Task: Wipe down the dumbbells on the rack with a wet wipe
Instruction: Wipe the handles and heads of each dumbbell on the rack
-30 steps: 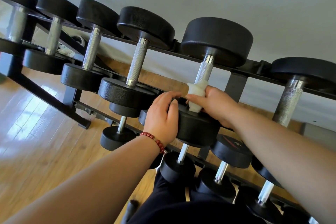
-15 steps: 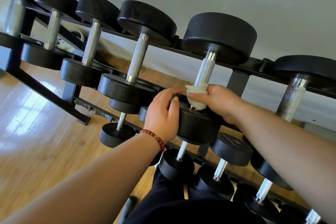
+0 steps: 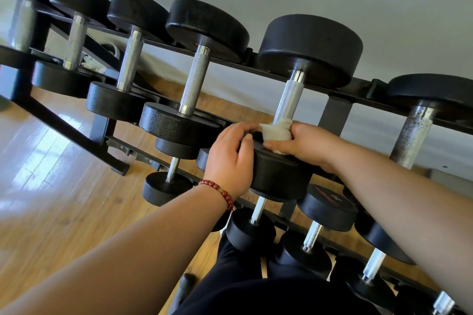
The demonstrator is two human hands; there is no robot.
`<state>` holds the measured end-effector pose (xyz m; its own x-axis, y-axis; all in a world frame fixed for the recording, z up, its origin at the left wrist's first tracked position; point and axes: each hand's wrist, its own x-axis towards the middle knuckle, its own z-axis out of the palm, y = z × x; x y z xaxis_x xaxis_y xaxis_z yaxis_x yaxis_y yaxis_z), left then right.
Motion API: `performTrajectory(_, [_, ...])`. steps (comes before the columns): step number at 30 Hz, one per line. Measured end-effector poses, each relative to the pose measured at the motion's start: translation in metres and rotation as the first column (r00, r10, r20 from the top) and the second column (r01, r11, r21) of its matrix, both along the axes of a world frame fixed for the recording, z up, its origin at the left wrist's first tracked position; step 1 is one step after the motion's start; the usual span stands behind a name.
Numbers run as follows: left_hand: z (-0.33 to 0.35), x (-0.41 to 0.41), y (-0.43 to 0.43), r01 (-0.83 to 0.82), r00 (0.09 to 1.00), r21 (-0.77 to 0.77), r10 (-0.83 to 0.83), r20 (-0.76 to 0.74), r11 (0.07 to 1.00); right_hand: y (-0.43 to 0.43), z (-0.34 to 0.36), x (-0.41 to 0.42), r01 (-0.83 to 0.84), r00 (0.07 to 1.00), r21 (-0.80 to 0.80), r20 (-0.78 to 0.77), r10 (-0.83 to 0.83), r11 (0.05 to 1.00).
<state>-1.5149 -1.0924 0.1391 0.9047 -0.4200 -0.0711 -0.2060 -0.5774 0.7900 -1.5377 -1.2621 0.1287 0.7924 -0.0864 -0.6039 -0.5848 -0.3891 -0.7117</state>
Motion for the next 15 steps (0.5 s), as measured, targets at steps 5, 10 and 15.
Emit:
performTrajectory(5, [0.0, -0.001, 0.001, 0.004, 1.0, -0.013, -0.004, 0.004, 1.0, 0.006, -0.004, 0.003, 0.151, 0.985, -0.001, 0.084, -0.15, 0.989])
performTrajectory(10, [-0.001, -0.001, 0.001, -0.001, 1.0, -0.025, 0.001, 0.015, 1.0, 0.008, -0.001, 0.002, 0.191, 0.98, -0.025, 0.061, -0.19, 0.981])
performTrajectory(15, [-0.001, -0.001, 0.0, -0.003, 1.0, -0.026, 0.003, 0.015, 1.0, 0.005, 0.0, 0.003, 0.044, 0.998, -0.046, 0.046, -0.042, 0.998])
